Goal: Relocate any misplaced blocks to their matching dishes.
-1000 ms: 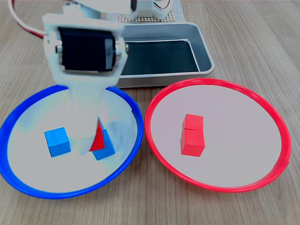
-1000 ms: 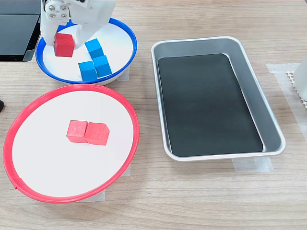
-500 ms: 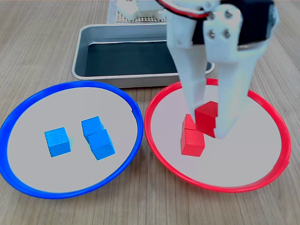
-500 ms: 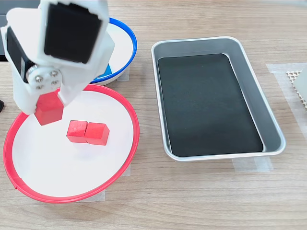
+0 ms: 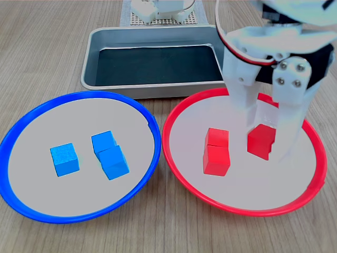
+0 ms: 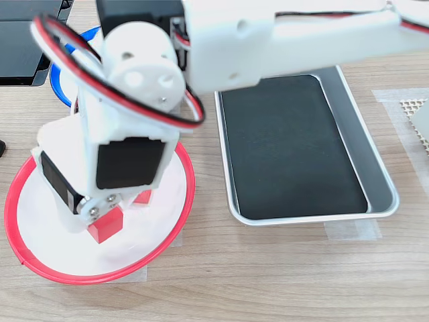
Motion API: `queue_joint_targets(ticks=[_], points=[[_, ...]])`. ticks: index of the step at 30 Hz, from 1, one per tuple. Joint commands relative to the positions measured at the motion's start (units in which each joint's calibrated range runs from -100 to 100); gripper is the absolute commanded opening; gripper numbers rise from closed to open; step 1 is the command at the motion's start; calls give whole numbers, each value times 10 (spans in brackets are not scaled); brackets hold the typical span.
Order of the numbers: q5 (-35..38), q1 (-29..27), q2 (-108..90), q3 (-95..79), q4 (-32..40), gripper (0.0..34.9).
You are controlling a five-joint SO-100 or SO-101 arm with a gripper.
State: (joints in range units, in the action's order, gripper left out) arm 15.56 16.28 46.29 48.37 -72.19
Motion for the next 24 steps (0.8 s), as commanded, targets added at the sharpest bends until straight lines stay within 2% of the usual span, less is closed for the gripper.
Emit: queue_joint_targets(ticks=[1, 8, 18, 24], points=[[5, -13, -3, -5, 6, 4], [19, -29, 13, 1, 7, 5], [32, -33, 17, 14, -8, 133], [35, -35, 7, 40, -22, 131]])
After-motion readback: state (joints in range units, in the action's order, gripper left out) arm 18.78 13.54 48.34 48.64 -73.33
